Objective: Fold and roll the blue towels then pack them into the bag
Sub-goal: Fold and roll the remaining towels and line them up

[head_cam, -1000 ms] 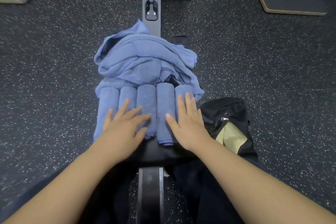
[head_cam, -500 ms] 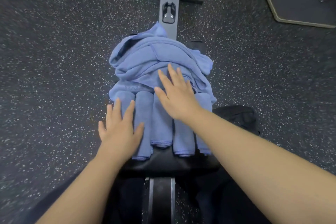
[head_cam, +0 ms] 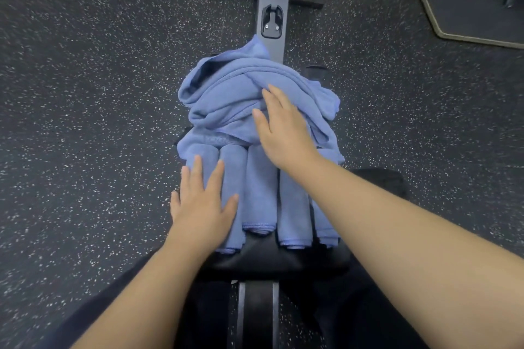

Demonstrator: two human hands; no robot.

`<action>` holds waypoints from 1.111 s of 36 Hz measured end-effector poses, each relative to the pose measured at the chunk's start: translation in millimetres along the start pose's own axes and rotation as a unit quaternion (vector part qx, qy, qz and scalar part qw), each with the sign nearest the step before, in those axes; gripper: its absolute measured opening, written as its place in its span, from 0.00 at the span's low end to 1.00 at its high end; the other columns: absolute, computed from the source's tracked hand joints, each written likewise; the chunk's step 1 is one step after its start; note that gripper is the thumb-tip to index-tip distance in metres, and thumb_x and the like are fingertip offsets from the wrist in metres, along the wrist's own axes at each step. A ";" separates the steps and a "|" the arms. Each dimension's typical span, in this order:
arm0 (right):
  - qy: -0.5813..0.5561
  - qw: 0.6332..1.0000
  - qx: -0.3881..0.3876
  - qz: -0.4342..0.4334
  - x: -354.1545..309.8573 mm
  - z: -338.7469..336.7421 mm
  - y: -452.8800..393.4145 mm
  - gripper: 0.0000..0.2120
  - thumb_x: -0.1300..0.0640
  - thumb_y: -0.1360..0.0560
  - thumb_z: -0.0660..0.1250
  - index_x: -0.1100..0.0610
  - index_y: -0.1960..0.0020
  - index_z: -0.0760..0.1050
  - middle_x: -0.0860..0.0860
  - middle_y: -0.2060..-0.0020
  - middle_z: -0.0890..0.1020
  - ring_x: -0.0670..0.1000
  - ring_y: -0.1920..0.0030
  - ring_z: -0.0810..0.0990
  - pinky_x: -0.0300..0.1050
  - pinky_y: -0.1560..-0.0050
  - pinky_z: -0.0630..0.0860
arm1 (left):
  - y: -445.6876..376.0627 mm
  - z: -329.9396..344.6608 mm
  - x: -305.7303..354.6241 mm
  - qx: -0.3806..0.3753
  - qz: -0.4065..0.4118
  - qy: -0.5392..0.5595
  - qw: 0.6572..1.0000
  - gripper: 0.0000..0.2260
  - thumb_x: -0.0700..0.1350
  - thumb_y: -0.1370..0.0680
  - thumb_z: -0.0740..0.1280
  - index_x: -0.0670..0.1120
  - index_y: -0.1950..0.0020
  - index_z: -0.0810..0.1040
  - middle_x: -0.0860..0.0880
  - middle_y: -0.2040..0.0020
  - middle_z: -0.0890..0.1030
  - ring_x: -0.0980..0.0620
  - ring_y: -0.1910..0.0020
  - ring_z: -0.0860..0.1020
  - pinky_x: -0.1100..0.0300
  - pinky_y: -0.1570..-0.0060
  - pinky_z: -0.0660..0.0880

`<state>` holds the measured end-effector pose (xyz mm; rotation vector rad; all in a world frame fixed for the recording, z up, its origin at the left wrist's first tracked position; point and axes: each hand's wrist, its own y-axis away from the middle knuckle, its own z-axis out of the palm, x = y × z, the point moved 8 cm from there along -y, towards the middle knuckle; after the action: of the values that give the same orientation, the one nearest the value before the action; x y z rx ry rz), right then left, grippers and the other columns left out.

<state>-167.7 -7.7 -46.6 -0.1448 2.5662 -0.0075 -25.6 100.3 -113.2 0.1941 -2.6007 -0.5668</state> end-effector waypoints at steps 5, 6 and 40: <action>0.013 0.999 -0.026 -0.043 -11.9 -4.7 20.8 0.24 0.54 0.18 0.55 0.61 0.25 0.59 0.52 0.24 0.60 0.51 0.25 0.56 0.57 0.27 0.53 | 2.5 0.3 -0.4 0.003 0.002 -0.001 1.000 0.29 0.56 0.19 0.57 0.57 0.21 0.47 0.52 0.21 0.37 0.48 0.23 0.38 0.42 0.26 0.47; 0.028 0.998 -0.038 -0.044 -12.2 -2.7 22.1 0.24 0.53 0.18 0.55 0.60 0.24 0.58 0.51 0.24 0.59 0.51 0.24 0.54 0.57 0.26 0.53 | 3.0 0.5 -1.1 0.004 0.002 -0.002 1.000 0.29 0.56 0.19 0.57 0.57 0.21 0.47 0.52 0.21 0.37 0.47 0.23 0.38 0.42 0.26 0.47; 0.052 0.996 -0.056 -0.051 17.1 9.7 -14.3 0.22 0.52 0.17 0.52 0.54 0.24 0.59 0.48 0.25 0.61 0.48 0.24 0.53 0.52 0.26 0.50 | -161.5 -120.6 43.5 0.142 0.112 -0.094 0.979 0.11 0.46 0.18 0.55 0.40 0.43 0.71 0.42 0.39 0.71 0.41 0.36 0.67 0.36 0.39 0.66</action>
<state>-175.2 -23.5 -63.4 -0.3258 2.6607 0.0935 -0.8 -99.0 -66.6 -0.0655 -2.8298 -0.1377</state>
